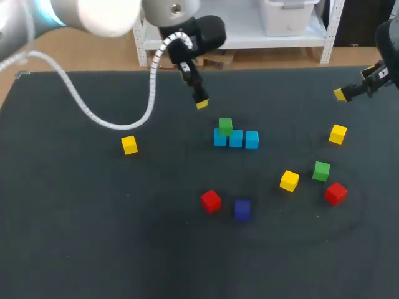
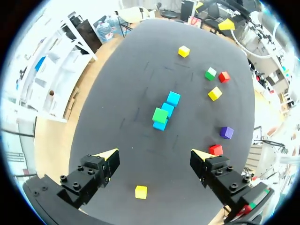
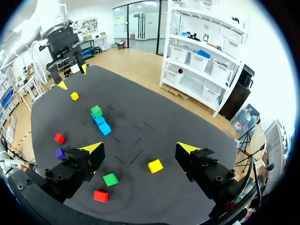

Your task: Place the blue cubes, place green cubes on the blue cubes, place the yellow cubes on the green cubes, then place the red cubes on the yellow cubes, and place purple cube on the red cubes.

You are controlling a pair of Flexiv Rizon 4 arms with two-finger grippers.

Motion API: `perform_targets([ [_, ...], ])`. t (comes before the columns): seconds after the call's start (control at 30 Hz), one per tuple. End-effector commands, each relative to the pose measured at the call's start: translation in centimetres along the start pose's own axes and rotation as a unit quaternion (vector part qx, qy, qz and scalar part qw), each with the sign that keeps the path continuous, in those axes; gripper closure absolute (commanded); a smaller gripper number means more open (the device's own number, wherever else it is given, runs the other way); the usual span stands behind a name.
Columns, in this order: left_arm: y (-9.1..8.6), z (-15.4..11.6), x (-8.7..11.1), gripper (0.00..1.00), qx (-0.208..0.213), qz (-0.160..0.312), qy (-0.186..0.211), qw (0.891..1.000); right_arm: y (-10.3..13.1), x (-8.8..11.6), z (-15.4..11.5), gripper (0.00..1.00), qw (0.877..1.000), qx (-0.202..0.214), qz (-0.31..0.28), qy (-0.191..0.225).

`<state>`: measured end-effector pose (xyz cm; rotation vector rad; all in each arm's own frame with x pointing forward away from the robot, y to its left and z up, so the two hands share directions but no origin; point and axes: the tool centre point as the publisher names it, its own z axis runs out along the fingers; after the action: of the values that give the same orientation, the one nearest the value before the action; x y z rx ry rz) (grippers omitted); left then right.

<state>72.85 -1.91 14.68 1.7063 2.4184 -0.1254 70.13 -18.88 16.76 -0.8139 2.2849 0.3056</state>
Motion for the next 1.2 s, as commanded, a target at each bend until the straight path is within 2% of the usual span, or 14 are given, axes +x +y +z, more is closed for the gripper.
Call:
perform_targets([
  [0.03, -1.0, -1.1, 3.3, 0.0, -0.031, -0.014, -0.134, 0.99, 0.1, 0.0, -0.1, 0.0, 1.0, 0.002, 0.0, 0.0],
  [0.33, -0.9, -3.3, 5.5, 0.0, -0.044, -0.065, -0.208, 0.975, 0.1, 0.0, -0.1, 0.0, 1.0, 0.002, 0.0, 0.0],
  [0.57, -0.6, -4.3, 7.1, 0.0, -0.051, -0.09, -0.243, 0.965, 0.1, 0.0, -0.1, 0.0, 1.0, 0.002, 0.0, 0.0],
  [0.87, -0.5, -4.1, 7.5, 0.0, -0.05, -0.09, -0.231, 0.968, 0.1, 0.0, -0.1, 0.0, 1.0, 0.002, 0.0, 0.0],
  [1.0, -0.1, -4.1, 7.9, 0.0, -0.05, -0.116, -0.245, 0.961, 0.1, 0.0, -0.1, 0.0, 1.0, 0.002, 0.0, 0.0],
  [1.2, 0.6, -4.3, 9.1, 0.0, -0.046, -0.165, -0.276, 0.946, 0.1, 0.0, -0.1, 0.0, 1.0, 0.002, 0.0, 0.0],
])
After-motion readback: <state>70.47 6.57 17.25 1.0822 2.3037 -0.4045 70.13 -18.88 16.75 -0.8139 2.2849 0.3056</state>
